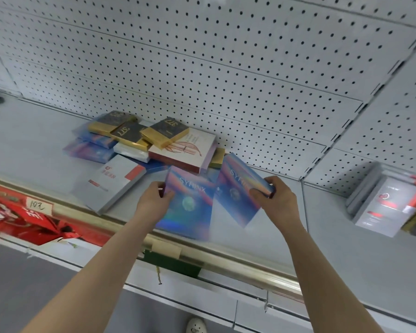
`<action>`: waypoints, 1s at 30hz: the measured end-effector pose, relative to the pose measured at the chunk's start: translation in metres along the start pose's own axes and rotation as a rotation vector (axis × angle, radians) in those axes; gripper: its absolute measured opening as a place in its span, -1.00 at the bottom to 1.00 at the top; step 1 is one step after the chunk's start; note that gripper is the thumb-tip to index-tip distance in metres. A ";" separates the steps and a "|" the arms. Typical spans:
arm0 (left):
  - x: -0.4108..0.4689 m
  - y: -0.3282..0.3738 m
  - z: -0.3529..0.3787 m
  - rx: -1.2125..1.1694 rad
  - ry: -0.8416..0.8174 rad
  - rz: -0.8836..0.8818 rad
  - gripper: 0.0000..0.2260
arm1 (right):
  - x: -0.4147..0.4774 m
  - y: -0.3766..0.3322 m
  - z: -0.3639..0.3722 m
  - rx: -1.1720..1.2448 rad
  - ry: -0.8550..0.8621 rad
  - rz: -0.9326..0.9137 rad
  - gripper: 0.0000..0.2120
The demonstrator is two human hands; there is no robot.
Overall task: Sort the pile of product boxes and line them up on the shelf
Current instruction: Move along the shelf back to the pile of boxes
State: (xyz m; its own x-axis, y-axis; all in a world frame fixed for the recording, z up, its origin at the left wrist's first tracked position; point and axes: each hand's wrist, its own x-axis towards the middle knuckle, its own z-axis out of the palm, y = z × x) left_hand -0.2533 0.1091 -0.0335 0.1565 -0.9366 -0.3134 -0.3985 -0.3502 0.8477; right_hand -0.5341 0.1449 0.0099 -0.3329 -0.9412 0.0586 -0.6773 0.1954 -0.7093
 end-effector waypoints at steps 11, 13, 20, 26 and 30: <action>-0.035 0.004 -0.010 -0.351 -0.022 0.134 -0.78 | -0.042 0.003 -0.010 0.219 0.284 0.132 -0.81; -0.041 0.007 -0.012 -0.379 -0.083 0.160 -0.76 | -0.059 0.002 -0.021 0.188 0.353 0.132 -0.80; -0.072 0.006 0.016 -0.288 -0.254 0.360 -0.75 | -0.131 0.019 -0.058 0.111 0.517 0.239 -0.82; -0.112 0.013 0.072 -0.220 -0.388 0.431 -0.72 | -0.192 0.059 -0.096 0.045 0.614 0.331 -0.88; -0.139 0.019 0.119 -0.188 -0.477 0.436 -0.72 | -0.225 0.096 -0.121 0.026 0.663 0.414 -0.86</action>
State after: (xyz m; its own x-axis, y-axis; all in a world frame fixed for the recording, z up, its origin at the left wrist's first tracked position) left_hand -0.3901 0.2317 -0.0242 -0.4169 -0.9079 -0.0437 -0.1642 0.0280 0.9860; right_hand -0.6037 0.4091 0.0140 -0.8831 -0.4301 0.1876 -0.3997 0.4800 -0.7809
